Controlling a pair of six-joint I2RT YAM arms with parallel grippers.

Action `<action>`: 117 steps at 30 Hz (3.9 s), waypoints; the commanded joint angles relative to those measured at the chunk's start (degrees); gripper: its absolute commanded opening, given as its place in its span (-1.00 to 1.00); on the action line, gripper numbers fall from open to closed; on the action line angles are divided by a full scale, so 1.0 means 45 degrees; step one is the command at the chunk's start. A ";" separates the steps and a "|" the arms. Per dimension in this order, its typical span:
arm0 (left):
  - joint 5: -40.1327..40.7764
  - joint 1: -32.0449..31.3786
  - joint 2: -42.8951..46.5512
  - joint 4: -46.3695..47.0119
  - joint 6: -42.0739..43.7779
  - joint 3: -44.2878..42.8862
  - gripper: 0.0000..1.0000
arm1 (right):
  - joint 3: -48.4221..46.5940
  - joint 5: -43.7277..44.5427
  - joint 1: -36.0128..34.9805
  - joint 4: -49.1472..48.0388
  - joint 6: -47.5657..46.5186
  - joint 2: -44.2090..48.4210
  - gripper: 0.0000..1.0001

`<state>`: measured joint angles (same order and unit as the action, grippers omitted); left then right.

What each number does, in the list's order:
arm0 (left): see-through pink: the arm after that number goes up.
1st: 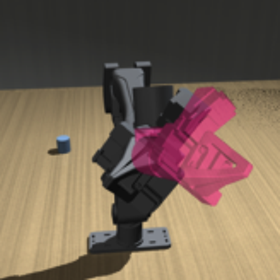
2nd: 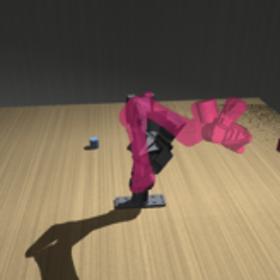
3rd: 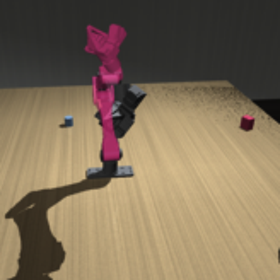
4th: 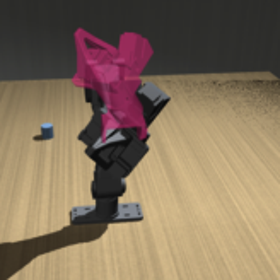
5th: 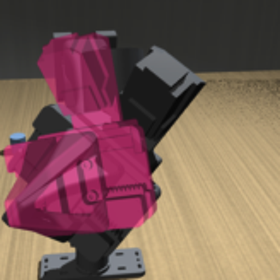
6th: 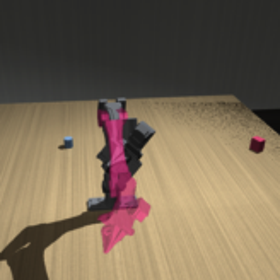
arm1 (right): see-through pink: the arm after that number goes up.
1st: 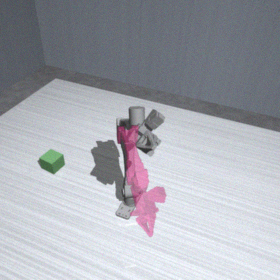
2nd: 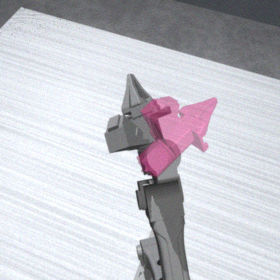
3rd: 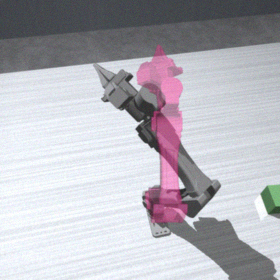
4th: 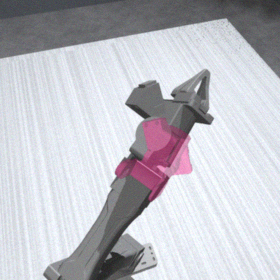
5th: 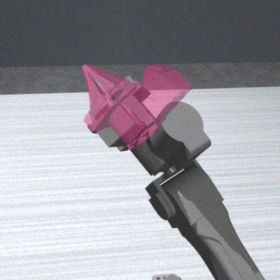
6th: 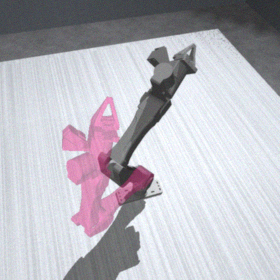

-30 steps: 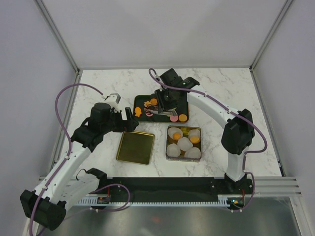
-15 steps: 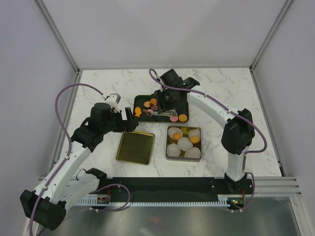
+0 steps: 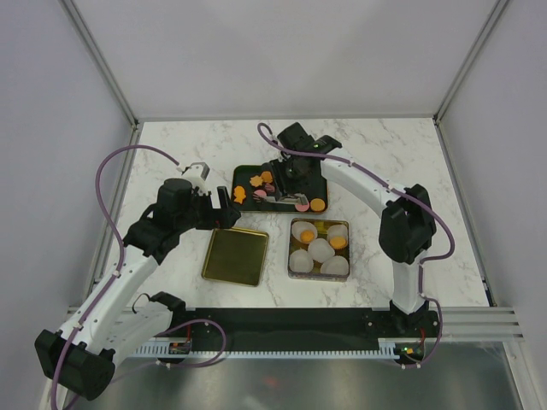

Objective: Pack the cookies

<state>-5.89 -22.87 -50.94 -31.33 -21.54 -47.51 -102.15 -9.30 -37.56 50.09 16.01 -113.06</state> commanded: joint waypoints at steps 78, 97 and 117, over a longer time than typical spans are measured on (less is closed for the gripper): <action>0.0020 0.0083 -0.0204 0.0107 0.0197 -0.0107 1.00 | 0.7443 -0.1819 0.1335 0.2521 0.1286 1.0942 -0.11; 0.0079 0.0083 -0.0360 0.0107 0.0177 -0.0088 0.99 | 0.9164 -0.3090 0.1315 0.2835 0.0797 1.1627 -0.10; 0.0079 0.0064 -0.0321 0.0088 0.0197 -0.0068 1.00 | 0.9477 -0.3304 0.1159 0.2190 0.0876 1.1412 -0.06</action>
<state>-5.93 -22.85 -52.58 -31.33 -21.54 -47.51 -59.51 -22.70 -32.01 61.93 20.14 -61.87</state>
